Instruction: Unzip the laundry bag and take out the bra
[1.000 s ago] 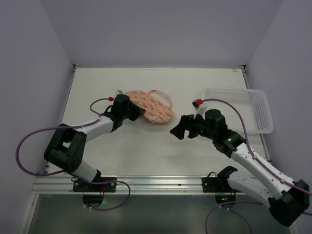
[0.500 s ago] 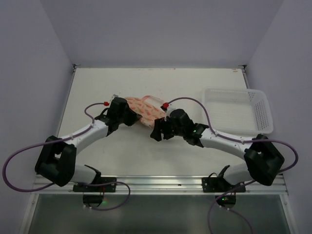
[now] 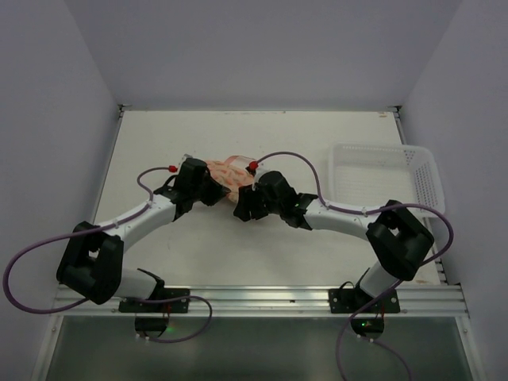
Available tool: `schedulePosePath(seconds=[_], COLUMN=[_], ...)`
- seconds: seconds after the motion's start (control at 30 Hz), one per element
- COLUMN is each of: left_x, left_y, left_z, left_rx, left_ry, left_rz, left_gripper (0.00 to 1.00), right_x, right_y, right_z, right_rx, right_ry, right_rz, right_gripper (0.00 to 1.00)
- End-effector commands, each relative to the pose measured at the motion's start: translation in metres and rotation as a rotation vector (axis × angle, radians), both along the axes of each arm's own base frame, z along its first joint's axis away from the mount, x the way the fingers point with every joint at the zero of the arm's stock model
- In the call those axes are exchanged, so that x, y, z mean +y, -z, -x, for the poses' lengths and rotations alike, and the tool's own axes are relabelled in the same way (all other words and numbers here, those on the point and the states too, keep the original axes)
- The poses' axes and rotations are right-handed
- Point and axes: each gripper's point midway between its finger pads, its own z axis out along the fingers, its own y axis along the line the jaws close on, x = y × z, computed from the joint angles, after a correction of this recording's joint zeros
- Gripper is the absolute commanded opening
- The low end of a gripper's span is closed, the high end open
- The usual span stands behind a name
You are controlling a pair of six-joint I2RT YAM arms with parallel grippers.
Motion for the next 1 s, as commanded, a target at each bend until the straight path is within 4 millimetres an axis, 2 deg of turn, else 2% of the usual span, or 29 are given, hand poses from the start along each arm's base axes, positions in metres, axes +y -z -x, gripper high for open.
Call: schedulePosePath(seconds=[0.0, 0.1, 0.33, 0.53, 0.63, 0.67, 0.73, 0.77, 0.83, 0.87, 0.93, 0.97], left_x=[-0.012, -0.011, -0.009, -0.006, 0.0, 0.003, 0.012, 0.015, 0.02, 0.025, 0.03, 0.036], left_y=[-0.031, -0.032, -0.03, -0.03, -0.028, -0.026, -0.025, -0.023, -0.023, -0.024, -0.017, -0.016], left_z=[-0.003, -0.002, 0.0, -0.001, -0.003, -0.003, -0.007, -0.008, -0.012, -0.015, -0.016, -0.018], left_rx=[-0.067, -0.076, -0.083, -0.1, -0.11, -0.108, -0.117, -0.119, -0.142, -0.15, -0.147, -0.148], left_ry=[0.05, 0.065, 0.092, 0.101, 0.104, 0.102, 0.095, 0.096, 0.121, 0.12, 0.155, 0.157], left_rz=[0.036, 0.02, -0.01, -0.04, -0.072, -0.082, -0.105, -0.117, -0.151, -0.164, -0.203, -0.218], left_gripper=[0.0, 0.0, 0.0, 0.0, 0.0, 0.0, 0.0, 0.0, 0.0, 0.0, 0.0, 0.0], right_x=[0.015, 0.015, 0.01, 0.0, -0.014, -0.02, -0.03, -0.039, -0.052, -0.063, -0.076, -0.087], right_y=[-0.032, -0.032, -0.032, -0.028, -0.019, -0.013, -0.014, -0.005, -0.007, 0.004, 0.002, 0.013], right_z=[-0.028, -0.031, -0.036, -0.034, -0.028, -0.024, -0.021, -0.016, -0.013, -0.005, -0.001, 0.006], right_rx=[-0.116, -0.127, -0.155, -0.169, -0.157, -0.151, -0.161, -0.15, -0.151, -0.126, -0.126, -0.099], right_ry=[0.044, 0.051, 0.066, 0.068, 0.079, 0.083, 0.093, 0.097, 0.114, 0.118, 0.137, 0.142], right_rz=[-0.059, -0.045, -0.015, 0.019, 0.066, 0.085, 0.103, 0.127, 0.138, 0.175, 0.174, 0.205], right_gripper=[0.55, 0.52, 0.36, 0.14, 0.0, 0.0, 0.0, 0.0, 0.0, 0.0, 0.0, 0.0])
